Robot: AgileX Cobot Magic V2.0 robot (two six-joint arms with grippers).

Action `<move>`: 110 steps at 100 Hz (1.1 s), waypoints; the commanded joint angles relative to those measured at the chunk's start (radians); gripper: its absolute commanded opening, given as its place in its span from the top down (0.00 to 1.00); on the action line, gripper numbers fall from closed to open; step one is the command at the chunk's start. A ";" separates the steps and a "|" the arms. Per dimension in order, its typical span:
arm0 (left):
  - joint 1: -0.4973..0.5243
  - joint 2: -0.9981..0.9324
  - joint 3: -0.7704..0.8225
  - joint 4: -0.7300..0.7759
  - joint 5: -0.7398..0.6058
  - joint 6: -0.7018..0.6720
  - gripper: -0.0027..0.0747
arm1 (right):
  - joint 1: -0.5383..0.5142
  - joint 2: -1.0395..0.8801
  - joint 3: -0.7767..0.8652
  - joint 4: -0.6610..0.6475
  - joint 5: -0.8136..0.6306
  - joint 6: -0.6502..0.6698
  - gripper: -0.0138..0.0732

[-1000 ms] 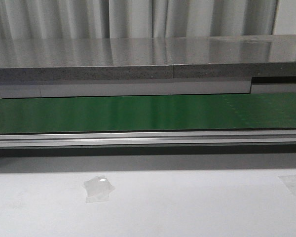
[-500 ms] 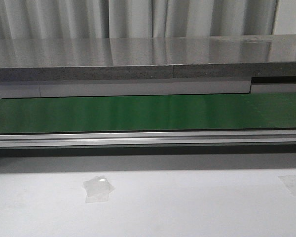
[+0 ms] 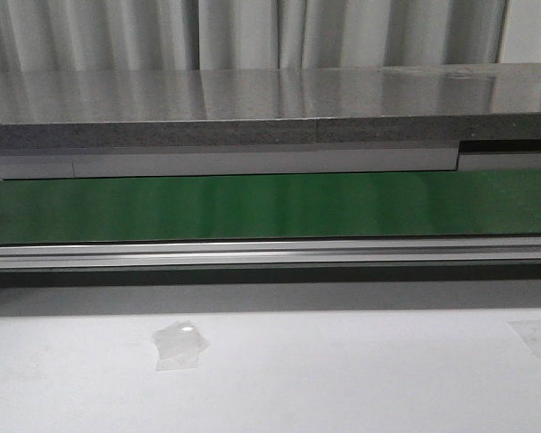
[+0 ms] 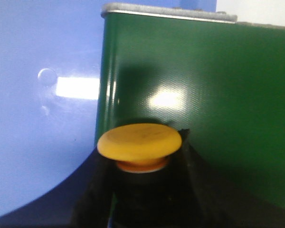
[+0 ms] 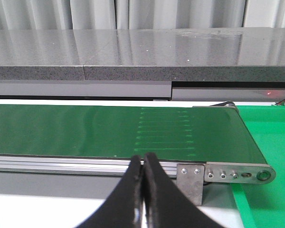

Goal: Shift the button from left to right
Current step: 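Lift the button, set it on the conveyor belt, open left gripper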

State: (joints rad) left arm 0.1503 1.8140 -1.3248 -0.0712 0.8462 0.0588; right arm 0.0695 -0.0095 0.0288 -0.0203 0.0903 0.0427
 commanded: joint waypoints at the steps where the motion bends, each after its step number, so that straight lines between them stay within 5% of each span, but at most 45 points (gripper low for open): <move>1: -0.005 -0.034 -0.028 -0.018 -0.030 -0.002 0.94 | -0.005 -0.021 -0.016 0.002 -0.081 -0.005 0.92; 41: -0.005 -0.043 -0.028 -0.032 -0.022 0.023 0.22 | -0.005 -0.021 -0.016 0.002 -0.081 -0.005 0.92; 73: -0.005 -0.206 0.003 -0.032 -0.054 0.023 0.20 | -0.005 -0.021 -0.016 0.002 -0.081 -0.005 0.92; 110: -0.025 -0.688 0.429 -0.065 -0.501 0.025 0.20 | -0.005 -0.021 -0.016 0.002 -0.081 -0.005 0.92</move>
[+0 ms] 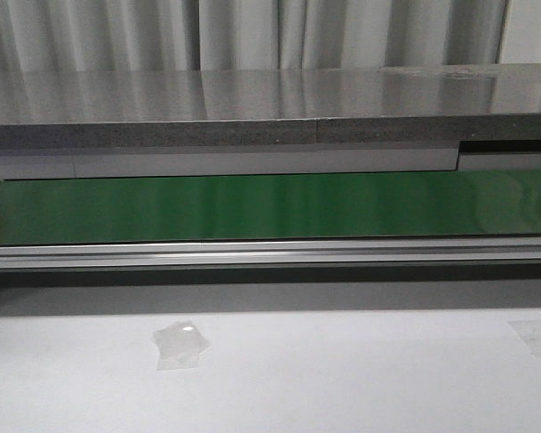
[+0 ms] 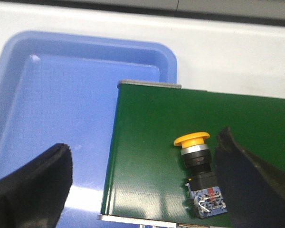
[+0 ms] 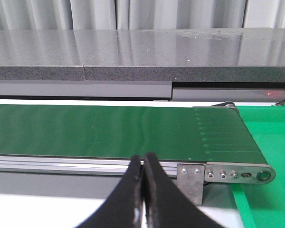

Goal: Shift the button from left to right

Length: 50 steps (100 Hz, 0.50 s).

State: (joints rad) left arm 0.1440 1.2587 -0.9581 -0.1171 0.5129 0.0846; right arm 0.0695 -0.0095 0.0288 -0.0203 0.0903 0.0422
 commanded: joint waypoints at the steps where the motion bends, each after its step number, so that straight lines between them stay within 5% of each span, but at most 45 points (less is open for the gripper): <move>1: -0.023 -0.141 0.079 -0.019 -0.187 -0.001 0.20 | -0.005 -0.021 -0.016 0.002 -0.081 -0.004 0.92; 50: -0.185 -0.543 0.505 -0.019 -0.603 -0.001 0.20 | -0.005 -0.021 -0.016 0.002 -0.081 -0.004 0.92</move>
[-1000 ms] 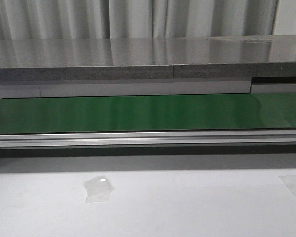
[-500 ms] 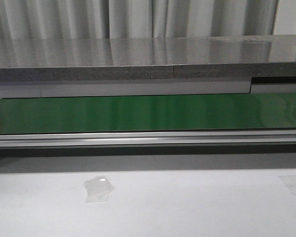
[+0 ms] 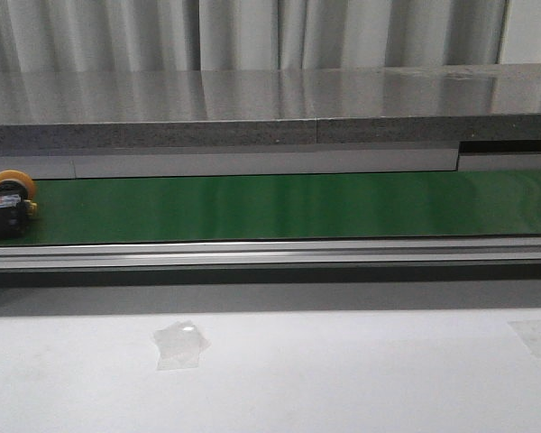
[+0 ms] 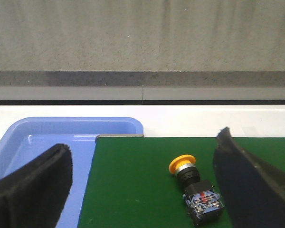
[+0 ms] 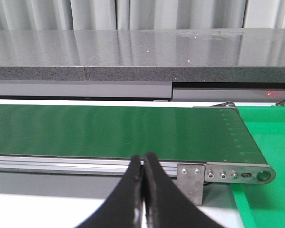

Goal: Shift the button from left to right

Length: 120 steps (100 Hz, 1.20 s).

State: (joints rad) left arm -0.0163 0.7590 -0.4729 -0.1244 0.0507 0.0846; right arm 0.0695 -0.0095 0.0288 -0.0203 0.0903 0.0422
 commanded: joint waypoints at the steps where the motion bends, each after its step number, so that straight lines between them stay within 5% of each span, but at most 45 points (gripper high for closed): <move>1: -0.027 -0.050 0.024 -0.012 -0.145 -0.001 0.20 | -0.005 -0.021 -0.016 0.002 -0.081 -0.004 0.92; 32: -0.035 -0.089 0.064 -0.013 -0.172 -0.003 0.25 | -0.005 -0.021 -0.016 0.002 -0.081 -0.004 0.92; 63: -0.035 -0.089 0.064 -0.013 -0.196 -0.003 0.99 | -0.005 -0.021 -0.016 0.002 -0.081 -0.004 0.92; 120: -0.035 -0.081 0.064 -0.013 -0.193 -0.003 0.99 | -0.005 -0.021 -0.016 0.002 -0.099 -0.004 0.92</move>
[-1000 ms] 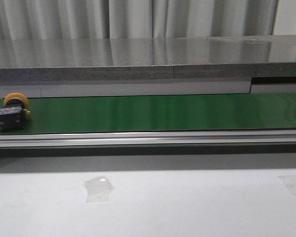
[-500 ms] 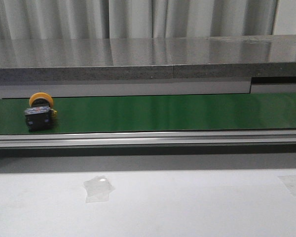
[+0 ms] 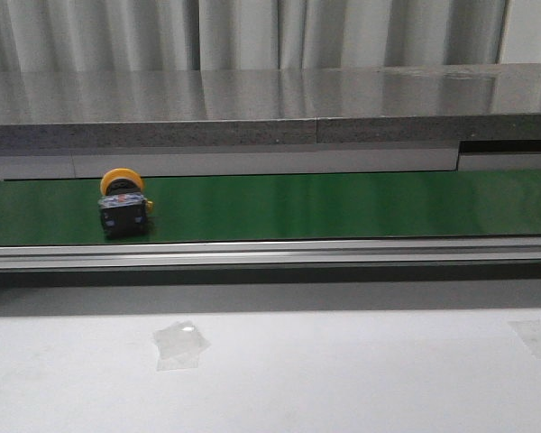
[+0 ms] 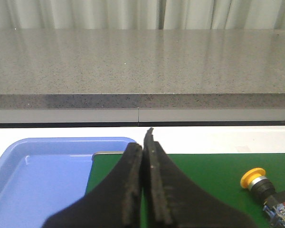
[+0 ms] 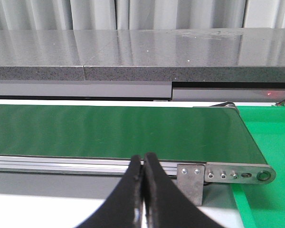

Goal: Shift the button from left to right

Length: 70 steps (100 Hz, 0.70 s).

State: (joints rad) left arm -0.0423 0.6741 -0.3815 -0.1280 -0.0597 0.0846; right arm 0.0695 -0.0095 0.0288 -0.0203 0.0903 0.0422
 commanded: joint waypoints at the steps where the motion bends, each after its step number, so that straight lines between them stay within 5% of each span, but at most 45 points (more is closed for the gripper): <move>1: -0.009 0.004 -0.027 -0.009 -0.082 -0.003 0.99 | -0.005 -0.021 -0.016 0.001 -0.101 -0.004 0.92; 70: -0.009 0.004 -0.027 -0.009 -0.082 -0.003 0.99 | -0.005 0.038 -0.151 0.034 -0.027 -0.005 0.92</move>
State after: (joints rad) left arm -0.0423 0.6741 -0.3794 -0.1280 -0.0597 0.0846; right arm 0.0695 -0.0095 -0.0360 0.0000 0.1024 0.0422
